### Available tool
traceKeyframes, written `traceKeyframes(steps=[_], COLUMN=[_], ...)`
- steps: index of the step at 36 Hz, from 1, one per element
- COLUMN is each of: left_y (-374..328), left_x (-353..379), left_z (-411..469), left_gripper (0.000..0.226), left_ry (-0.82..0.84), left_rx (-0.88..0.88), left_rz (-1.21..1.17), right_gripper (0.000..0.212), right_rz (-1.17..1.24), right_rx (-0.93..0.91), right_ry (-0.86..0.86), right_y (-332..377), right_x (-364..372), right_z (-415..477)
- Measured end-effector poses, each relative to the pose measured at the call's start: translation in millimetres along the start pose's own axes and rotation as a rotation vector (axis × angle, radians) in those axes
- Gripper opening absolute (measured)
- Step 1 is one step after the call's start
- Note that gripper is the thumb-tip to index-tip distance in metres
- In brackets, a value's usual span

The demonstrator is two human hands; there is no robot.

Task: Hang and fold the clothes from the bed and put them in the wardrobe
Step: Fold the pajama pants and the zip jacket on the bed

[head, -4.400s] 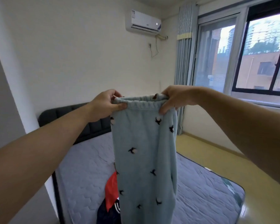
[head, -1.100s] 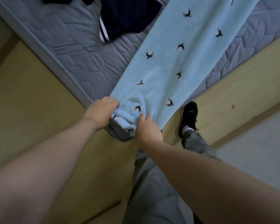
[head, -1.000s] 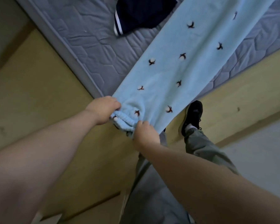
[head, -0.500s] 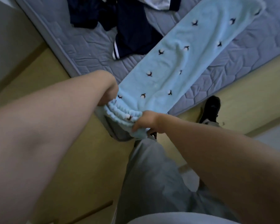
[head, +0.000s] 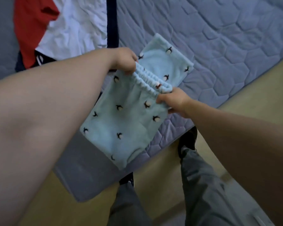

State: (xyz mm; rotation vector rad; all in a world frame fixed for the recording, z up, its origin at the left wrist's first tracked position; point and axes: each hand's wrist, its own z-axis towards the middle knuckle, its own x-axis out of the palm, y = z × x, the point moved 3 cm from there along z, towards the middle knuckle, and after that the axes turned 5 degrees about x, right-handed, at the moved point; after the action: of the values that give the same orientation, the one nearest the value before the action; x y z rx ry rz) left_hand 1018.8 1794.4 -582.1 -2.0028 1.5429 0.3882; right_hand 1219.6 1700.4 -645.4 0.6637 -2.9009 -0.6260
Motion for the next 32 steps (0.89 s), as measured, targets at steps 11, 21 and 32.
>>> traceKeyframes(steps=[11, 21, 32], left_y=[-43.3, -40.1, -69.8], left_x=[-23.7, -17.3, -1.4], left_z=[139.1, 179.4, 200.4], left_gripper=[0.046, 0.039, 0.073], left_ry=[-0.339, -0.42, 0.045], left_rx=[-0.04, -0.048, 0.205], left_rz=[-0.209, -0.174, 0.731], right_gripper=[0.028, 0.07, 0.062], right_rz=[-0.168, -0.521, -0.568], right_rx=[-0.178, -0.213, 0.019], right_ry=[-0.117, -0.324, 0.004], right_y=[61.0, 68.4, 99.7], right_x=[-100.5, -122.0, -129.3], right_z=[99.8, 139.4, 145.9])
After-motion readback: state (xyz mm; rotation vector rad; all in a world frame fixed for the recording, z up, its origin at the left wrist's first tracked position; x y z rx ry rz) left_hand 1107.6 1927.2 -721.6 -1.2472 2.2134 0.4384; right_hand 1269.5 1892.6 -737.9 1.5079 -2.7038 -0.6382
